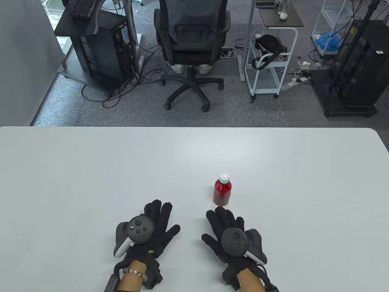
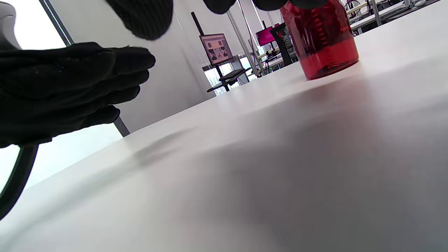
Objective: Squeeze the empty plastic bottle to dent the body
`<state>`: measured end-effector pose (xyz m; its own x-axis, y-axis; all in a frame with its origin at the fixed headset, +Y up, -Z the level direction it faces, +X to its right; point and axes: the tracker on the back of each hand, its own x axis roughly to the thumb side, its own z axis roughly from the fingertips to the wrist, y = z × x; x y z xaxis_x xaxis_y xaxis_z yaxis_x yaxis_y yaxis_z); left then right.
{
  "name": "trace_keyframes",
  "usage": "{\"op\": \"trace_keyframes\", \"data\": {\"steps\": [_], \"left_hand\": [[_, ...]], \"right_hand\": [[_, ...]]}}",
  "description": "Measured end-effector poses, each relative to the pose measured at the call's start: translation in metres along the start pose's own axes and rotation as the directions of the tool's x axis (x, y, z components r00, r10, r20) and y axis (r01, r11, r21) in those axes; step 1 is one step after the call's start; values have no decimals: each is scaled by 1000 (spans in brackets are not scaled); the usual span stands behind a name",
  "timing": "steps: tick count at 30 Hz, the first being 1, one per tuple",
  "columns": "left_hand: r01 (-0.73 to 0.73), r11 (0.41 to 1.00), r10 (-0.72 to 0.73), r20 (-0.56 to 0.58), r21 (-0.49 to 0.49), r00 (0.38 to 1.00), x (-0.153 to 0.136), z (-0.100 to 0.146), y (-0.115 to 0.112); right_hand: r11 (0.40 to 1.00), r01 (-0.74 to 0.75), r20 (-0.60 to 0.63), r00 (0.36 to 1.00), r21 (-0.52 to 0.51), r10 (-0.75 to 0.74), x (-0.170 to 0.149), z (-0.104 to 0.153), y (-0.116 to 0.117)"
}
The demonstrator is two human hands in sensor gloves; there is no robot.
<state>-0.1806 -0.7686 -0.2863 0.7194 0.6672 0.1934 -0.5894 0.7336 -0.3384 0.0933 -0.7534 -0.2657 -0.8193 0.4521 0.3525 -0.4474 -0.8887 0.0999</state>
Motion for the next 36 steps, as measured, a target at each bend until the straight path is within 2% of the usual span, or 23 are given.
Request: {"op": "trace_keyframes", "data": {"steps": [7,15,23,29,36], "left_hand": [[-5,1000,5,6,-21,1000,2,0,-2],[-21,999,21,13,-46,1000,2,-2,-5],[-43,997,45,25,-58,999,2,-3,-5],[-74,996,76,37,-54,996,3,-2,-2],[-96,995,98,64,-34,993,5,0,3]], "right_hand": [[999,31,-1,1000,-27,-31,-2,3,-4],[980,51,-10,998,-193,-54,-9,7,-15],[959,66,-107,989,-275,-98,-26,12,-24],[964,61,-181,977,-258,-110,-37,13,-25],[980,57,-220,970,-190,-99,-46,6,-29]]}}
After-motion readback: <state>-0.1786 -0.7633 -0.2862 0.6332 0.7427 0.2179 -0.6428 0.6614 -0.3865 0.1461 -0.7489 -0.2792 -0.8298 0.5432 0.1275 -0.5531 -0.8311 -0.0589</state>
